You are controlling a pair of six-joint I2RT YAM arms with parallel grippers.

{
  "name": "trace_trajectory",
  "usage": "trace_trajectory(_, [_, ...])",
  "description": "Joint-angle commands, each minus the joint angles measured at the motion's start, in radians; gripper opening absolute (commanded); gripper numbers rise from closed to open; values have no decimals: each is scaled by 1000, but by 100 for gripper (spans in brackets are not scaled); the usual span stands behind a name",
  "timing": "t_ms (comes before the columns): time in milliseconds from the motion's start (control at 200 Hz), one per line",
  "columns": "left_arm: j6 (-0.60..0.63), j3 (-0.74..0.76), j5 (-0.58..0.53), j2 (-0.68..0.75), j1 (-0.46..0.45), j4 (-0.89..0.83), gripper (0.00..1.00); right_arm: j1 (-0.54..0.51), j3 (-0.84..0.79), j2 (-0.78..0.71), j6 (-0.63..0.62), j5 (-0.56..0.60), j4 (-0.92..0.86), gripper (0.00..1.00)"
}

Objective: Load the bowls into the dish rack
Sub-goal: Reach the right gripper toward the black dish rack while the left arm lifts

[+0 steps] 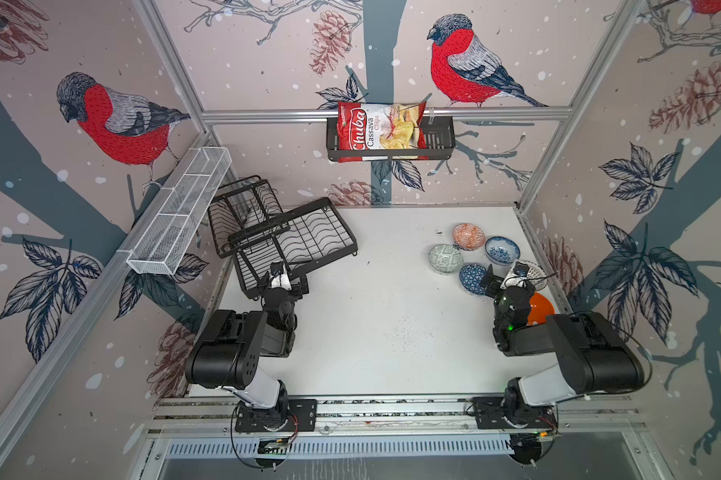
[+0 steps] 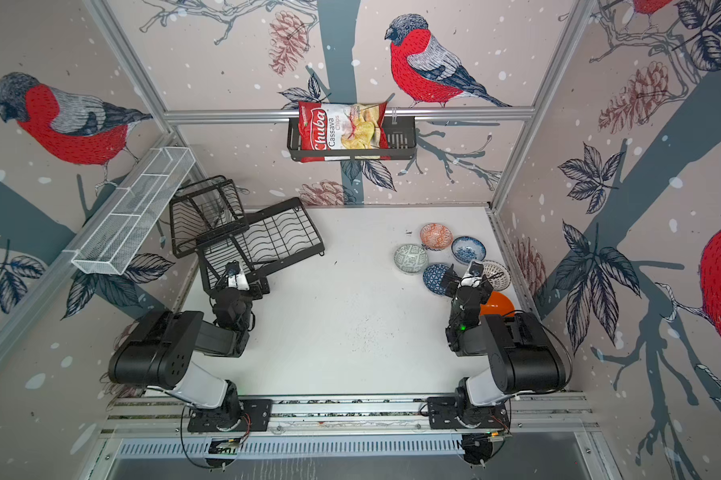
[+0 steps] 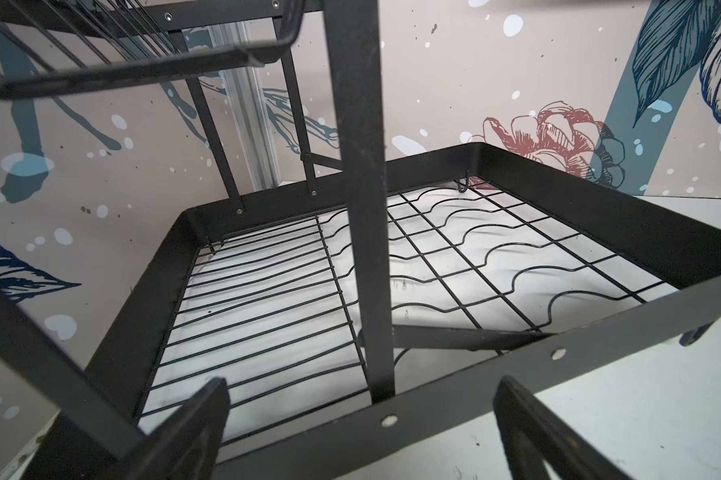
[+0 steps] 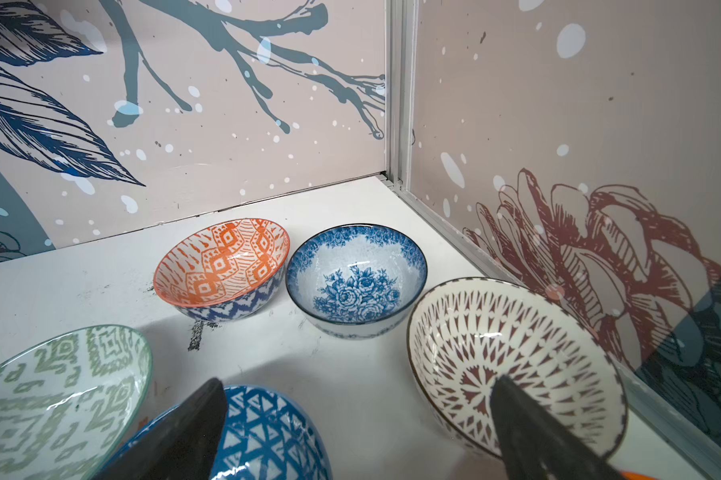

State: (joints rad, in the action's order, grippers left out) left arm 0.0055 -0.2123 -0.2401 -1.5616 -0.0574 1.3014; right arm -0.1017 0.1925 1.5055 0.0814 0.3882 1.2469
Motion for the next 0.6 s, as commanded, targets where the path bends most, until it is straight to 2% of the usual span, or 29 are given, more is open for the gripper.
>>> trace_trajectory(0, [-2,0,-10,0,-4,53,99,2,5,1,-5,12,38,99])
trace_trajectory(235, [-2,-1,-8,0,-4,50,99,52,33,-2,14,-100,-27,99])
trace_trajectory(445, [-6,-5,9,1,4,43,99,53,33,-2,15,-102,-27,99])
trace_trajectory(525, [-20,-13,82,5,35,18,99,54,34,-3,15,-103,-29,100])
trace_trajectory(595, [-20,-10,88,5,39,26,99,56,35,-3,15,-104,-30,99])
